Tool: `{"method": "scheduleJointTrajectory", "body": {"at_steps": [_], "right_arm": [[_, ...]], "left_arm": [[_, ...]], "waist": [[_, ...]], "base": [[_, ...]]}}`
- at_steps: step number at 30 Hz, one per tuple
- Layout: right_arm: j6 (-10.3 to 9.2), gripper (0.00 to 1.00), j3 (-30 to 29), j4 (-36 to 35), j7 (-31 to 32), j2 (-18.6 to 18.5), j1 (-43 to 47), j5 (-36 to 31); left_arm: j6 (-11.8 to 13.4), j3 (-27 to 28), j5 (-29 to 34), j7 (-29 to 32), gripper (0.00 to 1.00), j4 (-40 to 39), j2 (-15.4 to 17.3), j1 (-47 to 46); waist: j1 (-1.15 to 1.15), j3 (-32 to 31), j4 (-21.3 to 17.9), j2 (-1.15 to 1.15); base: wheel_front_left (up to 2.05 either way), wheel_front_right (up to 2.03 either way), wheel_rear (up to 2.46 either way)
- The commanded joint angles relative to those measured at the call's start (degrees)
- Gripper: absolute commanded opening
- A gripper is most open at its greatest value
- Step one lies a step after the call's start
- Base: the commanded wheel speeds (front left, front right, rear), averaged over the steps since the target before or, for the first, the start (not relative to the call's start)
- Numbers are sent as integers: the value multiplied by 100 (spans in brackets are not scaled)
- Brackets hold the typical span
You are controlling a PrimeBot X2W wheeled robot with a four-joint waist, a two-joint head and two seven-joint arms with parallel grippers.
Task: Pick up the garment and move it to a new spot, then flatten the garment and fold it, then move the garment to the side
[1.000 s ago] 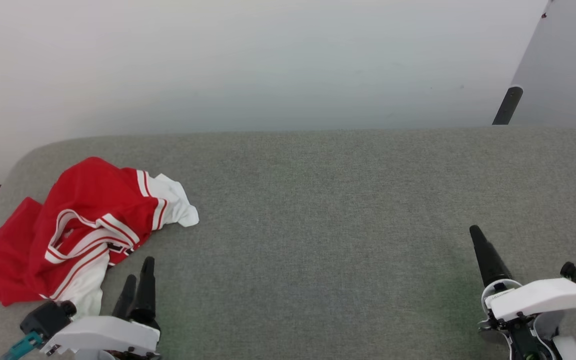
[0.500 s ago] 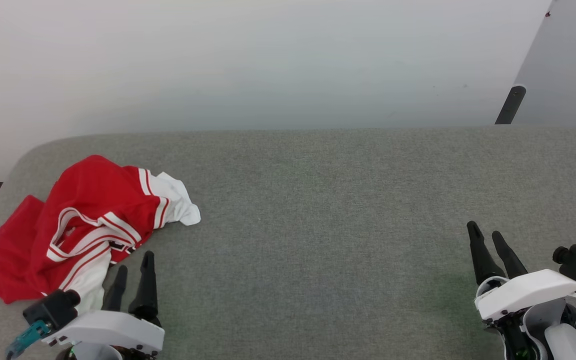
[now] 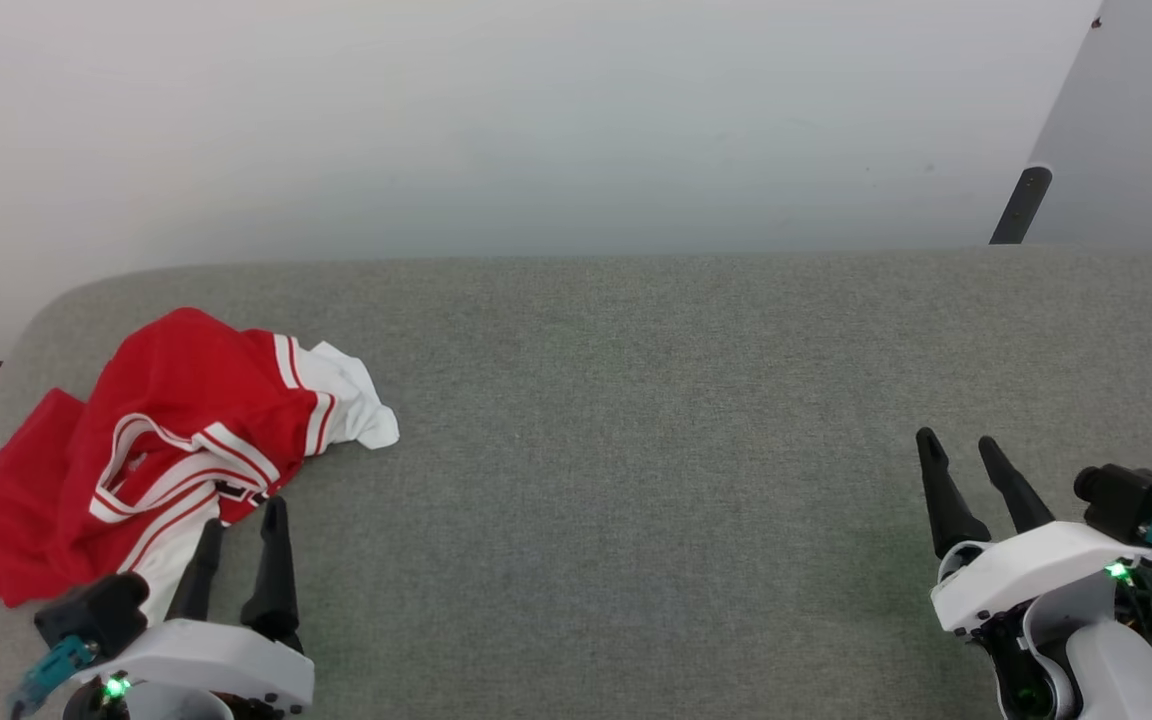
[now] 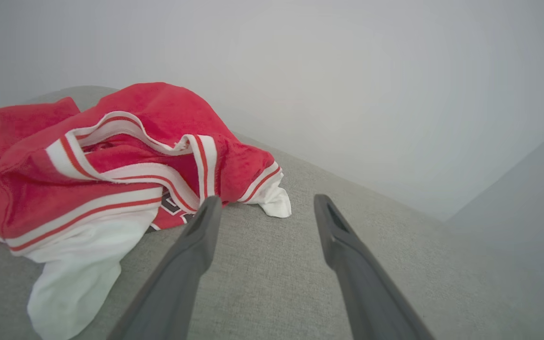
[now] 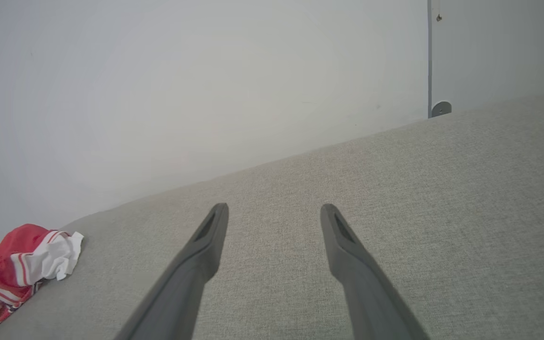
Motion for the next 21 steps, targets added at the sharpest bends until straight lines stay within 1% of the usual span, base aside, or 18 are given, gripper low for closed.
{"method": "scheduleJointTrajectory", "body": {"at_steps": [1,8,14,21], "right_arm": [[2,100,16,-13,-57,-33,-162,-164],[3,100,-33,74,-162,-34,-182,-735],[3,100,-92,134,-241,-41,-159,-1099],[3,100,-96,240,-338,-64,-152,-1449]], "left_arm": [[-24,-5,172,-42,100,-36,63,-79],[-38,-73,671,-143,100,44,72,-126],[-33,-142,1092,-231,100,116,92,-170],[-91,-97,1344,-317,100,245,73,-177]], "waist": [[0,5,1,0],[0,28,-1,0],[0,28,22,0],[0,-48,45,0]], "base": [[0,0,0],[0,0,0],[0,0,0],[0,0,0]]}}
